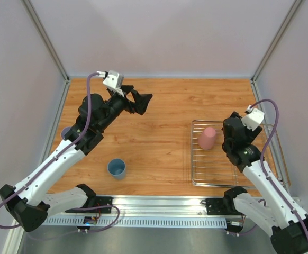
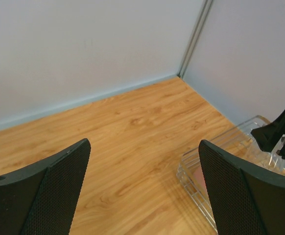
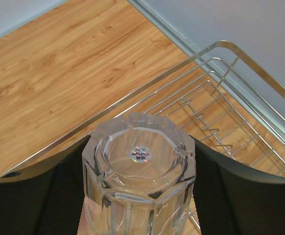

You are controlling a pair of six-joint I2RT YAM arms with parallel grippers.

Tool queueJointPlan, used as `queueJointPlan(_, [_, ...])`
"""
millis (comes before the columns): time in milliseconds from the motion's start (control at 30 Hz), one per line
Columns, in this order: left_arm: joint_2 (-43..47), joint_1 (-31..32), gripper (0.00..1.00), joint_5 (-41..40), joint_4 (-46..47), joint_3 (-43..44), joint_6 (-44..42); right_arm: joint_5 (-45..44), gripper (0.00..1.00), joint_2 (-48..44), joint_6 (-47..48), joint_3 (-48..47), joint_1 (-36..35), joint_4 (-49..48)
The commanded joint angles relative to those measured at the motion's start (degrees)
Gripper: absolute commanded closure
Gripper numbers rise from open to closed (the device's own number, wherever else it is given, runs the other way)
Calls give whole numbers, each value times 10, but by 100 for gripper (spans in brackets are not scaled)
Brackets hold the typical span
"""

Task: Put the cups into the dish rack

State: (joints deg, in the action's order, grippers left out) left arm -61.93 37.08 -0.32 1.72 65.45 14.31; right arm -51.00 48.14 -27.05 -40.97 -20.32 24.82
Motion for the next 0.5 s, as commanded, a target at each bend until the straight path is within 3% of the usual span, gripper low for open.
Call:
queueJointPlan(0, [13, -2, 0, 1, 3, -15, 15, -80, 99, 14, -21, -1, 0, -34])
queueJointPlan(467, [52, -3, 0, -23, 13, -59, 14, -136, 99, 116, -119, 34, -4, -119])
